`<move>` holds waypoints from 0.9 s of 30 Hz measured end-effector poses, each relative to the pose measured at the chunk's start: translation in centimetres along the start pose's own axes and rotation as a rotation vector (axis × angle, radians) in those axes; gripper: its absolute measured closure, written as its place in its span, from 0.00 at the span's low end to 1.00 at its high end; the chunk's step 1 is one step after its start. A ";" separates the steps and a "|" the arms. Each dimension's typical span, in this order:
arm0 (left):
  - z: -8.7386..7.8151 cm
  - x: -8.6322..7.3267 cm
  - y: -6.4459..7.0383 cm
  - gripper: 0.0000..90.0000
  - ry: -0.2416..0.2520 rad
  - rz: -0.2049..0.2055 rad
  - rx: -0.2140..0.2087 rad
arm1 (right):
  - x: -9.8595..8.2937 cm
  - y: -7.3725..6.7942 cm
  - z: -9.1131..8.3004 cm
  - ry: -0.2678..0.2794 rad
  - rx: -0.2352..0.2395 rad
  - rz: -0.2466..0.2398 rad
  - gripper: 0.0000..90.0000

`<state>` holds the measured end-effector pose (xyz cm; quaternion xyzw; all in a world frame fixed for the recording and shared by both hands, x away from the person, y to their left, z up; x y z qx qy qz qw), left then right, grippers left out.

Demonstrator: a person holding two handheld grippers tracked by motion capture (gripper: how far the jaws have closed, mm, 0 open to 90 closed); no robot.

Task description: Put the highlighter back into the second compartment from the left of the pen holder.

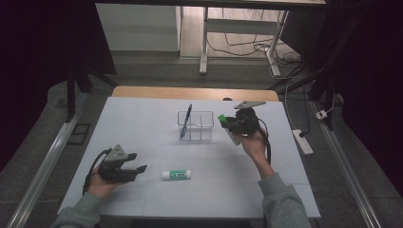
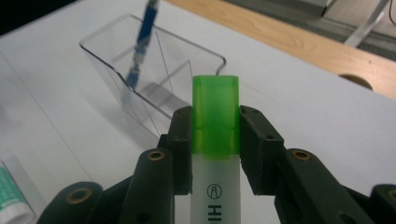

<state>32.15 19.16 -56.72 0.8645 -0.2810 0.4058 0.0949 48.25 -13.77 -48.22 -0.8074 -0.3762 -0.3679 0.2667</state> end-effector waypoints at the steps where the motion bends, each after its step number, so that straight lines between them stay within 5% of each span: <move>1: 0.0 0.0 0.0 0.39 0.000 0.000 0.000 | 0.2 -0.1 -0.1 0.016 0.008 -0.006 0.74; 14: -0.2 0.0 0.0 0.39 0.005 -0.006 0.007 | 2.1 -1.5 -1.3 0.160 0.066 -0.020 0.74; 27: -0.1 0.0 -0.2 0.39 0.000 -0.013 0.008 | 4.5 -2.6 -1.7 0.240 0.086 -0.049 0.74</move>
Point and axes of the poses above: each handheld gripper's, and its own axes: z roughly forward along the jaws, x roughly out of its top, y roughly to its right, the point moved 8 cm from there along z, roughly forward along the jaws, and after that the axes turned 10 degrees about x, right-handed, at the moved point
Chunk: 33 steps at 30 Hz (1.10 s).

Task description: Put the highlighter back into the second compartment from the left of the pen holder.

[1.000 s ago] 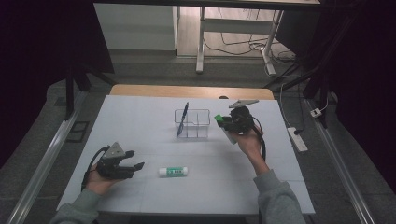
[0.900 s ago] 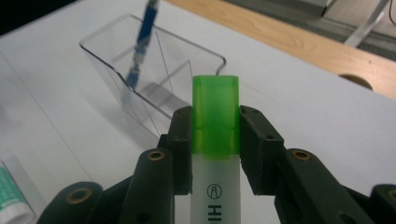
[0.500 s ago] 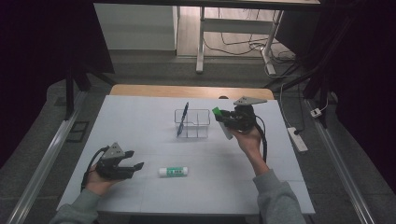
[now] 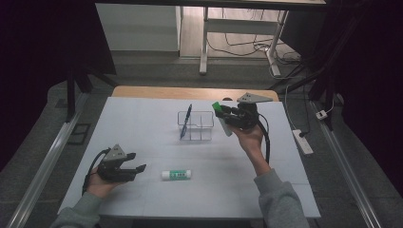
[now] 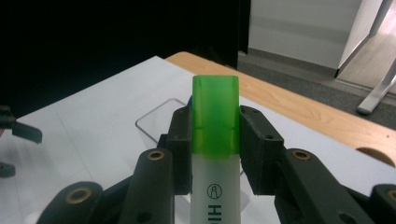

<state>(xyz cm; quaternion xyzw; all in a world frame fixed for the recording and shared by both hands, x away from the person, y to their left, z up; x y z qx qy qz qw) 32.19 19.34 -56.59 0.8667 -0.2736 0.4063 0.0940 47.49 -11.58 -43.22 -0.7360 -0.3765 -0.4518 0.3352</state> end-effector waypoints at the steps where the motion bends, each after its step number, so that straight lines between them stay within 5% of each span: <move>1: 0.0 0.0 0.0 0.39 -0.001 0.001 -0.001 | 0.3 0.0 0.0 0.003 -0.003 -0.003 0.74; 16: 0.1 0.0 0.0 0.39 -0.001 0.002 -0.005 | 3.1 -1.2 2.2 0.043 0.021 -0.013 0.74; 33: 0.2 0.0 0.0 0.39 -0.001 0.000 -0.006 | 3.8 -1.0 3.7 0.059 0.028 -0.004 0.74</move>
Point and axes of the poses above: each handheld gripper's, and its own axes: z roughly forward along the jaws, x roughly out of its top, y roughly to its right, the point moved 8 cm from there along z, roughly forward along the jaws, and after that the axes turned 10 degrees about x, right-handed, at the moved point
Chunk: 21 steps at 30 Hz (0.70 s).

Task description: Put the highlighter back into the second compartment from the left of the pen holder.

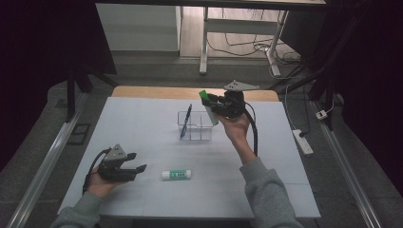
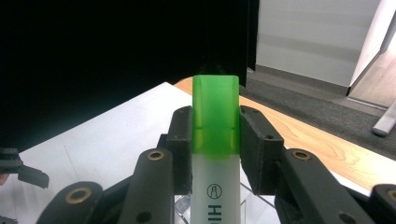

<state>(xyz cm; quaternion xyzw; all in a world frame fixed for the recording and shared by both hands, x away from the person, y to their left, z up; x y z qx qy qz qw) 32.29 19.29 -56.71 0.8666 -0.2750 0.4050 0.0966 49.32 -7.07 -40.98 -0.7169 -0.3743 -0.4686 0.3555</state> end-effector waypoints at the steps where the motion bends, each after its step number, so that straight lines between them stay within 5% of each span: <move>1: 0.0 0.0 0.0 0.39 0.000 0.000 0.000 | 0.0 0.0 0.1 0.001 0.001 -0.002 0.74; 21: 0.0 0.0 -0.1 0.39 0.001 0.000 -0.005 | 0.4 0.1 3.7 0.034 0.016 -0.023 0.74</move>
Point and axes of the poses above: each handheld gripper's, and its own axes: z roughly forward along the jaws, x roughly out of its top, y roughly to its right, the point moved 8 cm from there along z, roughly forward along the jaws, and after that the axes turned 10 degrees about x, right-handed, at the moved point
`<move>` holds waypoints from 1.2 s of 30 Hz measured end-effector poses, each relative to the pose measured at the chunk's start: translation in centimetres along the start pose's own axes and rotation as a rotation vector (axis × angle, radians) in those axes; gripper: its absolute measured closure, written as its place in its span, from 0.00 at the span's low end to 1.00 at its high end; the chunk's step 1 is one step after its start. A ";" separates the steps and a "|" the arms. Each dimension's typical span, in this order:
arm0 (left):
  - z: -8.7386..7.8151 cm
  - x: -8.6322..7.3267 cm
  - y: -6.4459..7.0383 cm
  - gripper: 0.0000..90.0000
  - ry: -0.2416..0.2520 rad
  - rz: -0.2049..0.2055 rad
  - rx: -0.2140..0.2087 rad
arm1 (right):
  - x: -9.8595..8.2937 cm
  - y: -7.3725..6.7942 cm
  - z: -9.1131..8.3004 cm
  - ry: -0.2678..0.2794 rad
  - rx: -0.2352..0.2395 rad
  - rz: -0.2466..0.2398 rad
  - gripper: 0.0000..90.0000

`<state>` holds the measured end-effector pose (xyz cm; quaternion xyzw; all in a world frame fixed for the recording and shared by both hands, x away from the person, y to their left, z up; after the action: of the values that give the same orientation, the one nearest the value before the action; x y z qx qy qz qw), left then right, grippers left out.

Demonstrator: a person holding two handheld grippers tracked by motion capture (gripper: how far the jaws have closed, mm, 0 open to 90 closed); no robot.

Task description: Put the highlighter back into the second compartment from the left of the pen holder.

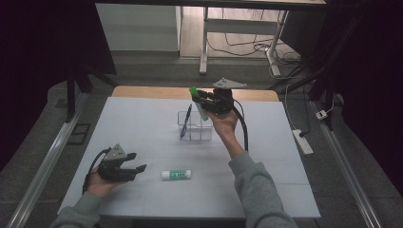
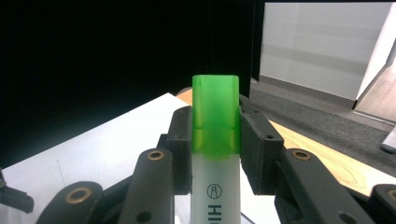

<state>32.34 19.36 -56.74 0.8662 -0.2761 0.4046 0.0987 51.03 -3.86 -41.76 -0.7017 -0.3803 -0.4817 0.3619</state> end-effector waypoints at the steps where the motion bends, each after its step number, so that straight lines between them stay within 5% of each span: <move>1: 0.0 0.0 0.0 0.39 -0.001 0.000 0.000 | -0.1 0.1 0.2 0.000 0.001 0.002 0.74; 16: 0.1 -0.1 0.0 0.38 -0.005 0.000 -0.002 | -1.5 1.0 2.9 0.029 0.002 0.024 0.73; 30: 0.2 -0.2 0.0 0.38 -0.013 0.006 0.001 | -2.3 1.3 3.2 0.009 -0.002 0.034 0.72; 36: 0.2 -0.2 0.0 0.38 -0.018 0.009 0.002 | -2.5 1.6 2.7 0.007 -0.011 0.048 0.61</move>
<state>32.37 19.35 -57.08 0.8686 -0.2805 0.3976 0.0937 52.90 -2.70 -45.12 -0.7110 -0.3593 -0.4774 0.3708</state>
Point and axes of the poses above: each handheld gripper's, and its own axes: z roughly forward along the jaws, x roughly out of its top, y roughly to its right, the point moved 8 cm from there along z, roughly forward along the jaws, and after that the axes turned 10 degrees about x, right-handed, at the moved point
